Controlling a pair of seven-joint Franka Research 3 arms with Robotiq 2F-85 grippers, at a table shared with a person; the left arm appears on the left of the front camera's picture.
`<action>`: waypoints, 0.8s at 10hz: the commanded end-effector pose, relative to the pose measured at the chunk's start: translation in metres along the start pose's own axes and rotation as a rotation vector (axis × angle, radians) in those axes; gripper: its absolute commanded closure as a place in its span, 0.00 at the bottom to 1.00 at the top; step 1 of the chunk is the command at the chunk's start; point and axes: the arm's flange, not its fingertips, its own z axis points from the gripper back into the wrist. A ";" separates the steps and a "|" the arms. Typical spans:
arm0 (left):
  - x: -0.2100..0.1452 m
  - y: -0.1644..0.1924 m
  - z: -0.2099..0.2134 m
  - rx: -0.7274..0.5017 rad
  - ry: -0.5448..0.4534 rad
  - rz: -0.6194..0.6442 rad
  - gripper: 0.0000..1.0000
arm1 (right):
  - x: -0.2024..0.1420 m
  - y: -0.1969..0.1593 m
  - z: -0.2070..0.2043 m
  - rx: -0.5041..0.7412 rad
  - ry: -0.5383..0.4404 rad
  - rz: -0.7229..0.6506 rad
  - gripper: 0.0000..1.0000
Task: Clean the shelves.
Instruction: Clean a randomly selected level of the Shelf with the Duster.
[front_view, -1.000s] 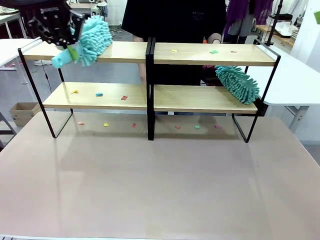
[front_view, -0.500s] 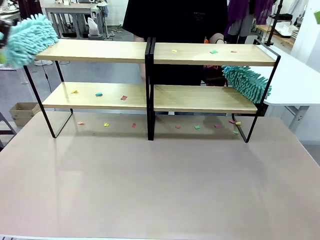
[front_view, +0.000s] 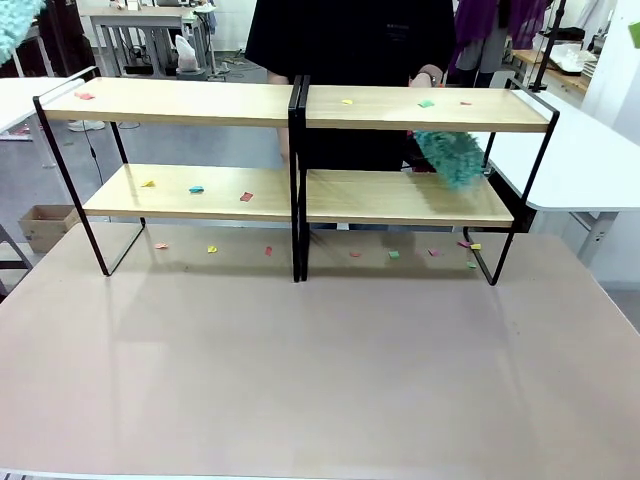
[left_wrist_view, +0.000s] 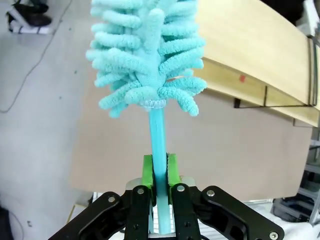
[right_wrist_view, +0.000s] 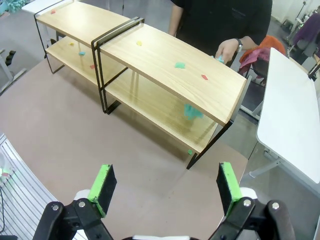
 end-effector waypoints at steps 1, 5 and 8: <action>-0.004 0.001 -0.012 -0.063 0.013 -0.040 0.88 | -0.001 -0.001 0.000 0.012 -0.003 -0.001 0.00; -0.005 -0.034 -0.031 -0.243 0.069 -0.279 0.88 | -0.001 -0.001 0.000 0.012 -0.003 -0.001 0.00; -0.004 -0.091 -0.066 -0.269 0.155 -0.462 0.88 | -0.001 -0.001 0.000 0.012 -0.003 -0.001 0.00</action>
